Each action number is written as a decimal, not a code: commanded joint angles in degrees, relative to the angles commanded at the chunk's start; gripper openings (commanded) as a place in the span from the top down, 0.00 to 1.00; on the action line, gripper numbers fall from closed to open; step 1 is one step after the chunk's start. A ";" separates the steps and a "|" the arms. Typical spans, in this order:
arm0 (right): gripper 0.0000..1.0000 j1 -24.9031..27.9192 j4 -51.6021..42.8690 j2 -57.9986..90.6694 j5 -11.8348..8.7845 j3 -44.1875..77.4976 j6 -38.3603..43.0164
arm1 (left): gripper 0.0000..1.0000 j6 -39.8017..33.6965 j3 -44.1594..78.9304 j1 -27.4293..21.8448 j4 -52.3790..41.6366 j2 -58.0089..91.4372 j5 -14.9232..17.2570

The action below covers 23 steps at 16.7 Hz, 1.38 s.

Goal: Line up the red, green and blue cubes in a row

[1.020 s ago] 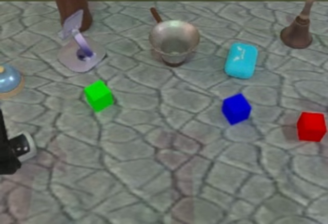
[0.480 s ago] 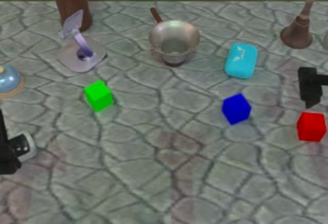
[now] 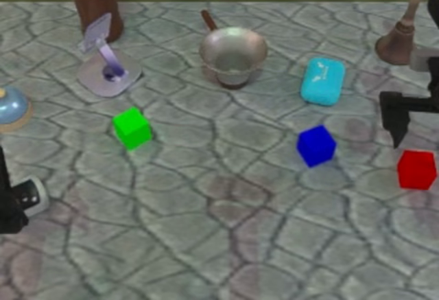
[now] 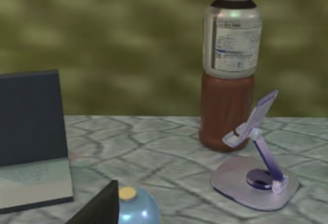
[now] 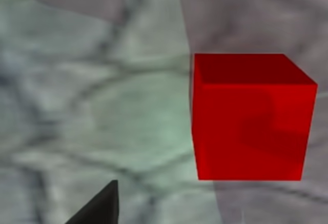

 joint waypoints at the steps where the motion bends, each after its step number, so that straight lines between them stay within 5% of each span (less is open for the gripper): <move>1: 0.00 0.00 0.00 0.00 0.00 0.00 0.00 | 0.00 0.00 0.00 0.00 0.00 0.00 0.00; 17: 0.00 0.10 18.52 8.58 0.06 -9.94 0.22 | 0.00 0.00 0.00 0.00 0.00 0.00 0.00; 23: 0.45 0.10 18.52 8.58 0.06 -9.94 0.22 | 0.00 0.00 0.00 0.00 0.00 0.00 0.00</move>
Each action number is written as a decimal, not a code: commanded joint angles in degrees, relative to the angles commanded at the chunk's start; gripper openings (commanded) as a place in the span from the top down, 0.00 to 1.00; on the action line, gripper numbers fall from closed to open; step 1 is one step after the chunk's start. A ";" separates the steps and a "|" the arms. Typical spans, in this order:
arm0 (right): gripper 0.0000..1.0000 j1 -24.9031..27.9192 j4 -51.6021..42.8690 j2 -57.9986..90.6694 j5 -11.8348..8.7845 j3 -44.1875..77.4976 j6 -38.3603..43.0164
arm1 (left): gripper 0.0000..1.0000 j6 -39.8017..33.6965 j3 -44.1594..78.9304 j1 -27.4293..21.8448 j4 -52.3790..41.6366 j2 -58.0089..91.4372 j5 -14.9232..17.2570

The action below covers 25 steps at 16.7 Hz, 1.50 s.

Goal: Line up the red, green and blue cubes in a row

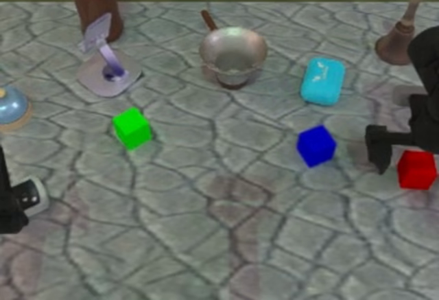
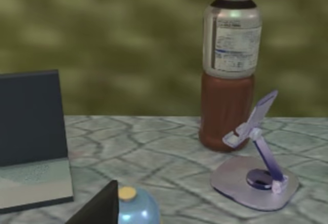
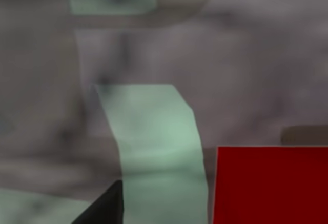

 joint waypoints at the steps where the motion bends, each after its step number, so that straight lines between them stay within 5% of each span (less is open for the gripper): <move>1: 0.53 0.00 0.00 0.00 0.00 0.00 0.00 | 0.00 0.00 0.00 0.00 0.00 0.00 0.00; 8: 1.00 0.00 0.00 0.00 0.00 0.00 0.00 | 0.00 0.00 0.00 0.00 0.00 0.00 0.00; 18: 1.00 -0.05 -1.95 -2.42 0.47 1.55 -0.23 | 0.00 0.00 0.00 0.00 0.00 0.00 0.00; 25: 1.00 0.33 -14.94 -8.13 0.43 8.57 -0.34 | 0.00 0.00 0.00 0.00 0.00 0.00 0.00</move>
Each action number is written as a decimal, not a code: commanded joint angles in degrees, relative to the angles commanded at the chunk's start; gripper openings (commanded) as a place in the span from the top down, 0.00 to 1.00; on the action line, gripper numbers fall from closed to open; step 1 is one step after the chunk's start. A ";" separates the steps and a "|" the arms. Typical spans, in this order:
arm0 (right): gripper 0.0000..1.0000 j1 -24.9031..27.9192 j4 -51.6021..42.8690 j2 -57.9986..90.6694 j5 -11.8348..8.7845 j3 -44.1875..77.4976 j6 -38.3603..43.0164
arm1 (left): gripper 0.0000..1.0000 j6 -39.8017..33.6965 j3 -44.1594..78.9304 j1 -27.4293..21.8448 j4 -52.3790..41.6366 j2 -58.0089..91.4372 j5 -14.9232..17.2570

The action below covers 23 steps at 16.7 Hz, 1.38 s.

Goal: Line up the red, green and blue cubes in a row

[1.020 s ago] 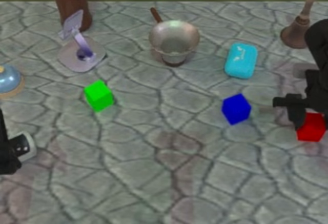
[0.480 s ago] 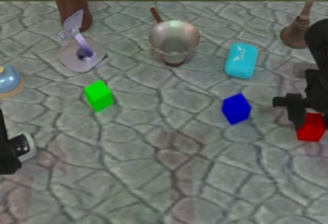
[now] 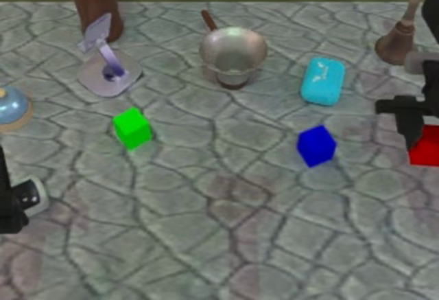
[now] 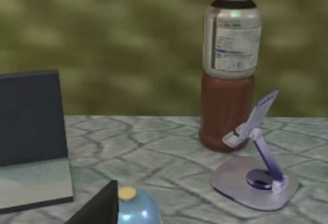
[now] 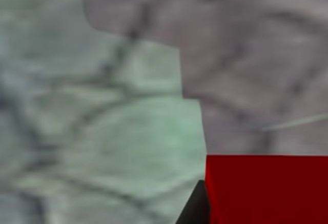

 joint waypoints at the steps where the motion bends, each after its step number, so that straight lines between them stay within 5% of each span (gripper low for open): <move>1: 1.00 0.03 -0.49 -0.40 0.00 0.32 -0.03 | 0.00 0.00 0.00 0.00 0.00 0.00 0.00; 8: 1.00 3.51 -2.75 3.00 0.10 4.21 3.42 | 0.00 0.00 0.00 0.00 0.00 0.00 0.00; 19: 1.00 37.39 -21.97 27.11 0.95 48.49 32.91 | 0.00 0.00 0.00 0.00 0.00 0.00 0.00; 23: 1.00 44.13 -25.12 30.79 1.36 55.48 38.86 | 0.00 0.00 0.00 0.00 0.00 0.00 0.00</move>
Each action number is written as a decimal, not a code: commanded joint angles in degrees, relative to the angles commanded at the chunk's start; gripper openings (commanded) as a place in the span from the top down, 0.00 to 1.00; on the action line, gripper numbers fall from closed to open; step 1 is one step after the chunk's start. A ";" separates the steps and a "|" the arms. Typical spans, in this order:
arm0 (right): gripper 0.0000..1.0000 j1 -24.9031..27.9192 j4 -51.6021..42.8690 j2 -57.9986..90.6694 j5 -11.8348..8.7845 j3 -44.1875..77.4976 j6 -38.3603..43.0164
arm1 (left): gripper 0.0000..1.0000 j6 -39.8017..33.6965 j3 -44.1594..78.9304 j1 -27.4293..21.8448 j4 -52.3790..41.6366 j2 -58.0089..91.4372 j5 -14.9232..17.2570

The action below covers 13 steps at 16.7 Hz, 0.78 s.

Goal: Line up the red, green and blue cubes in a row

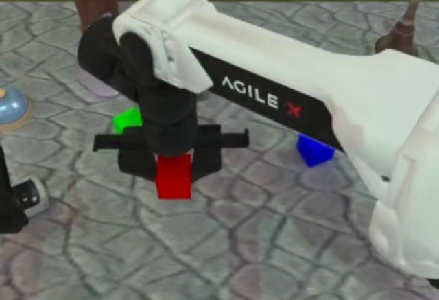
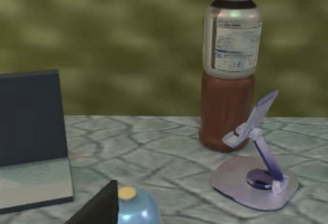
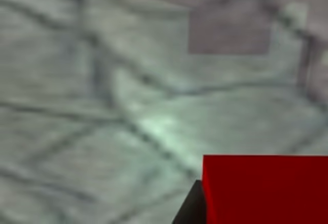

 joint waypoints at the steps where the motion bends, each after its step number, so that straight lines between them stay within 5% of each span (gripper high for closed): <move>1: 1.00 0.22 -0.10 0.11 0.02 0.22 0.21 | 0.00 0.00 0.00 0.00 0.00 0.00 0.00; 6: 1.00 0.10 1.04 -0.16 -0.13 -0.87 0.18 | 0.00 0.00 0.00 0.00 0.00 0.00 0.00; 13: 1.00 0.36 14.72 0.58 0.01 -14.05 0.39 | 0.00 0.00 0.00 0.00 0.00 0.00 0.00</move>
